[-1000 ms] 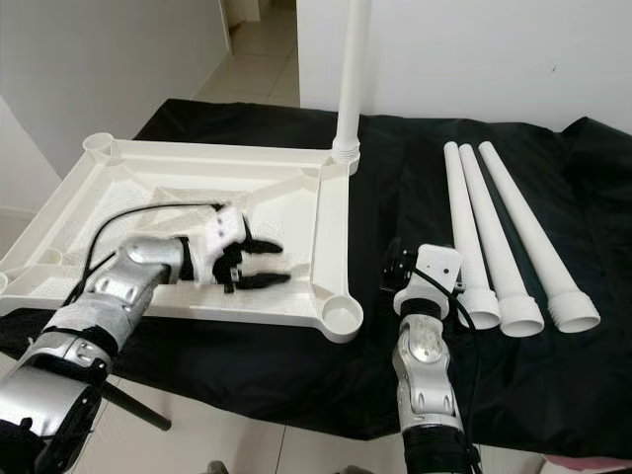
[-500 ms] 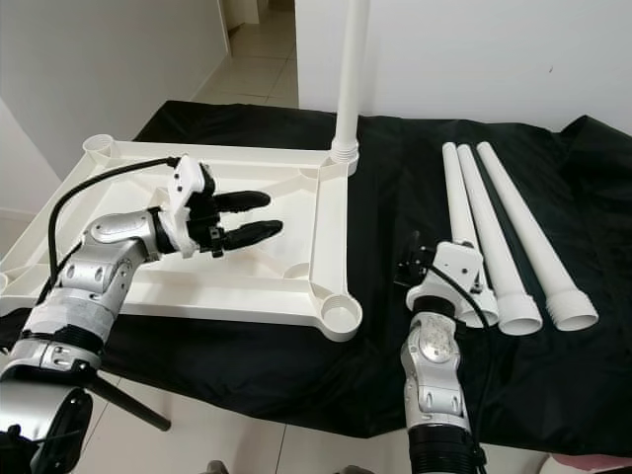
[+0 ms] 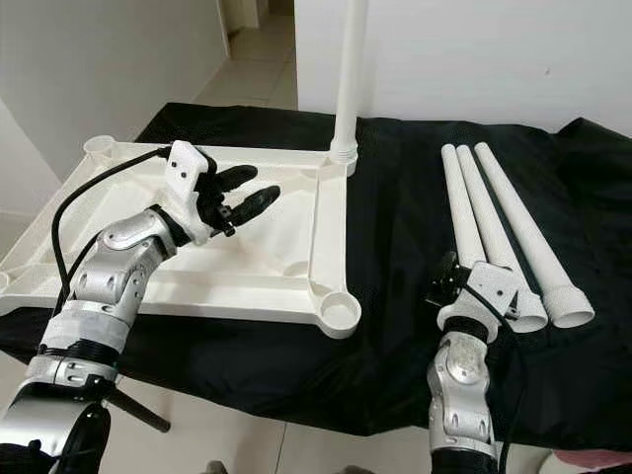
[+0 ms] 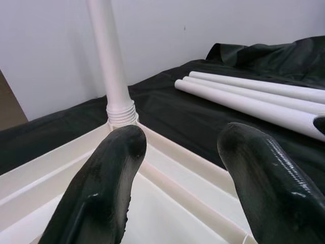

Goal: Building children table

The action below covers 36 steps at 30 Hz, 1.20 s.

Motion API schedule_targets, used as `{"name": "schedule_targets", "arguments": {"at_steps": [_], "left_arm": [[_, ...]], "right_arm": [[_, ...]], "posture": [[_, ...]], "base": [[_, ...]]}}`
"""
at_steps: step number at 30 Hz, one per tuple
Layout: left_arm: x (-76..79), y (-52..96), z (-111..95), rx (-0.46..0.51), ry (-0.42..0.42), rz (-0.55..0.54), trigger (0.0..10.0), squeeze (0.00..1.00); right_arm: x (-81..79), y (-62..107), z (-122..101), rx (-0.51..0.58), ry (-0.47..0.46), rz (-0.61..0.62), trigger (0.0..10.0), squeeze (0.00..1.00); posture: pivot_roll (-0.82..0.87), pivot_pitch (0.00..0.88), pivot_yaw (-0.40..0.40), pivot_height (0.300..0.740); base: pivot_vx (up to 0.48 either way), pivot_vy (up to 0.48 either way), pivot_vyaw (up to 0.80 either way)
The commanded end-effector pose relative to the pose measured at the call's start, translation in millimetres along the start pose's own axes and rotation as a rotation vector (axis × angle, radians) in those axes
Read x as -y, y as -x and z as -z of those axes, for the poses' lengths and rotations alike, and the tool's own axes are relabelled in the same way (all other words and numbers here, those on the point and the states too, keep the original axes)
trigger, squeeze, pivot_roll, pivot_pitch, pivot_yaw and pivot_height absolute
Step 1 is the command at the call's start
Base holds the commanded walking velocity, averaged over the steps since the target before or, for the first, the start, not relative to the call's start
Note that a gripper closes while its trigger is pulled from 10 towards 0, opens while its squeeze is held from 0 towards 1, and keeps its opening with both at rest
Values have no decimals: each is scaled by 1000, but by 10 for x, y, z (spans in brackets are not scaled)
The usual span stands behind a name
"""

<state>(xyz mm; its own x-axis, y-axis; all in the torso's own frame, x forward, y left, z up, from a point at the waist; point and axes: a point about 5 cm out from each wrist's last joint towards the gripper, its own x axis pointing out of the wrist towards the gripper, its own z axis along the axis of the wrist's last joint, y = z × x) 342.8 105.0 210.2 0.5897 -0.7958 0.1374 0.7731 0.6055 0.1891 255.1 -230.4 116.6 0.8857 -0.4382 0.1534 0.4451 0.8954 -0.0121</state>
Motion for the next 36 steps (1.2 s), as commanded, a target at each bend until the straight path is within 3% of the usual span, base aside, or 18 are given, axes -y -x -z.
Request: {"name": "schedule_targets", "arguments": {"at_steps": [1, 18, 36], "left_arm": [[-36, 16, -8, -6, -9, -37, 10000, 0], [18, -49, -46, -9, -20, -50, 10000, 0], [40, -70, -31, -22, -34, -38, 10000, 0]], "right_arm": [[10, 29, 42, -31, 1, -12, 10000, 0], [-13, 131, 183, -136, -17, -98, 10000, 0], [-239, 5, 333, -226, -72, -258, 10000, 0]], "posture": [[-137, 0, 38, 740], [-152, 0, 44, 740], [-139, 0, 45, 740]], "base": [[0, 0, 0], [0, 0, 0], [0, 0, 0]]}}
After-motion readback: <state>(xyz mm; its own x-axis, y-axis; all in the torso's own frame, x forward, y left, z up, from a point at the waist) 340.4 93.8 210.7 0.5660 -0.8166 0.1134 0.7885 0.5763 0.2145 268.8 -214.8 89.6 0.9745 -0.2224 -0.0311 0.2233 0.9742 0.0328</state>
